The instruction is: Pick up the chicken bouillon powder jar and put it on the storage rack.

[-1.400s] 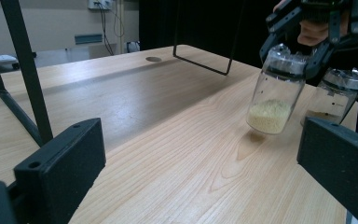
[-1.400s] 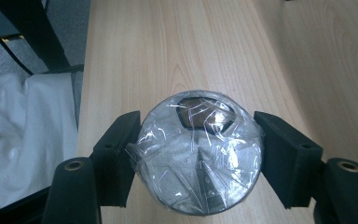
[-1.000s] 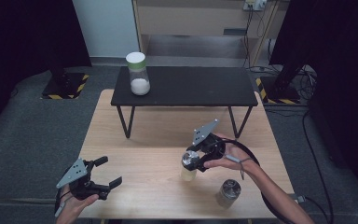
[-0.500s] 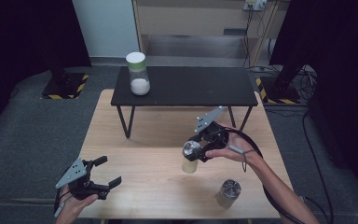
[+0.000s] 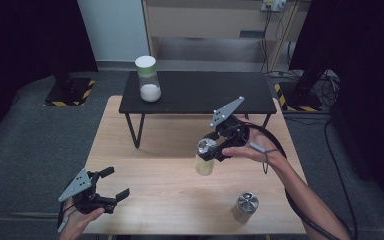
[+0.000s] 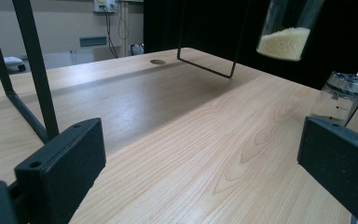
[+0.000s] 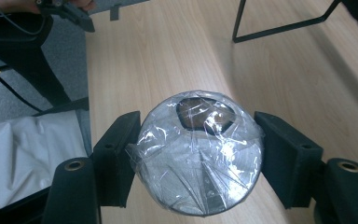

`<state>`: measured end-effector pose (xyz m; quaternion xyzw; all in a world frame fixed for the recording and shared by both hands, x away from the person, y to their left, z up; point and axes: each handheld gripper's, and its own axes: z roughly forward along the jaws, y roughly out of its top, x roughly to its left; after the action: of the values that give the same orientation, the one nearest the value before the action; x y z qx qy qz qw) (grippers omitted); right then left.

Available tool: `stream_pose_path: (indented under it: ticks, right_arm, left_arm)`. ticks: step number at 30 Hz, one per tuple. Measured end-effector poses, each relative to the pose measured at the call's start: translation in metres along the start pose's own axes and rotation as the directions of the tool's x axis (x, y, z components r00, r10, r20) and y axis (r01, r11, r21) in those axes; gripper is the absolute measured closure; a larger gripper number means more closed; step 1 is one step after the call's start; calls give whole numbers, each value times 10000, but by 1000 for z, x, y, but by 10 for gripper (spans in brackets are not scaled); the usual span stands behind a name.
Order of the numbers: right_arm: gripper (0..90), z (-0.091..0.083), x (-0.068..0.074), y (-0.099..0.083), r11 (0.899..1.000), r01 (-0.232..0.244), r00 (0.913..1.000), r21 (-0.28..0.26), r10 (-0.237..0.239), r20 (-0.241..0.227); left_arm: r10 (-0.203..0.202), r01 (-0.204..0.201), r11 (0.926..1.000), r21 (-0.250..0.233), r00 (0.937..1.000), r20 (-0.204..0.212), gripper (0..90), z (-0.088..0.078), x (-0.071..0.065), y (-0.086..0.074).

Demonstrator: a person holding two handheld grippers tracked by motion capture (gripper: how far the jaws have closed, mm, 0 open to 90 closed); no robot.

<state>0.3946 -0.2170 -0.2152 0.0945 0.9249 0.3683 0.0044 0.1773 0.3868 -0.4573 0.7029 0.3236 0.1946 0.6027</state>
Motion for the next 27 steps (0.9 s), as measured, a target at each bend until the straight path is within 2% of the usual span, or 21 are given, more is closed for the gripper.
stream_pose_path:
  ticks: [9, 27]
  right_arm:
    - [348, -18, 1, 16, 9998, -169, 9992, -47, 170, 365]
    - [348, -38, -3, 51, 9989, -475, 9934, 56, 467, 1051]
  left_arm:
    - [-15, 15, 10000, 5, 10000, 1, 0, 0, 0, 0]
    - [-88, 88, 10000, -29, 10000, 38, 0, 0, 1, -1]
